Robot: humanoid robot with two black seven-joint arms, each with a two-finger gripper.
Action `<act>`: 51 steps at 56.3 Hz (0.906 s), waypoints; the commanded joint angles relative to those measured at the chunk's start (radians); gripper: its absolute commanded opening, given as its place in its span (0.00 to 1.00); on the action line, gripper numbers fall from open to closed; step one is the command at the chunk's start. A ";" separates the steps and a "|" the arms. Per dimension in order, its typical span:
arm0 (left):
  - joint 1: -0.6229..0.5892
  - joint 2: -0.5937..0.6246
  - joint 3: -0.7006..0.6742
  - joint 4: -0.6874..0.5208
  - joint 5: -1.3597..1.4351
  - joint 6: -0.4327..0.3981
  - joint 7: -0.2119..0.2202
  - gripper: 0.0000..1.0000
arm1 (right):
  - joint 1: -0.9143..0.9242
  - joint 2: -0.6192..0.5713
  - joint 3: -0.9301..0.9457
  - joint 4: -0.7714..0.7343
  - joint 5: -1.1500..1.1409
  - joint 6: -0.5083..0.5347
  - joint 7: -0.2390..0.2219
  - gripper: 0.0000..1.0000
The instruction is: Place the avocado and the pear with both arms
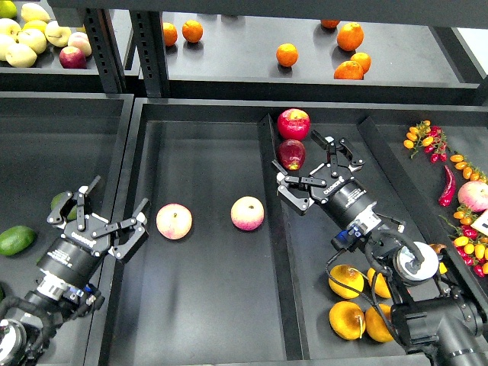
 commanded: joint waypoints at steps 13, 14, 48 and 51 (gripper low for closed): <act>0.004 0.000 -0.023 0.013 0.000 0.000 -0.071 0.99 | -0.034 0.000 0.002 -0.063 0.150 0.125 0.053 0.99; 0.006 0.000 -0.024 0.013 0.000 0.000 -0.079 0.99 | -0.034 0.000 0.002 -0.063 0.150 0.125 0.076 0.99; 0.006 0.000 -0.084 0.043 0.022 0.000 -0.153 0.99 | -0.034 0.000 0.094 -0.059 -0.044 0.022 0.294 0.99; 0.006 0.000 -0.092 0.042 0.022 0.000 -0.154 0.99 | -0.036 0.000 0.117 -0.054 -0.080 0.005 0.294 0.99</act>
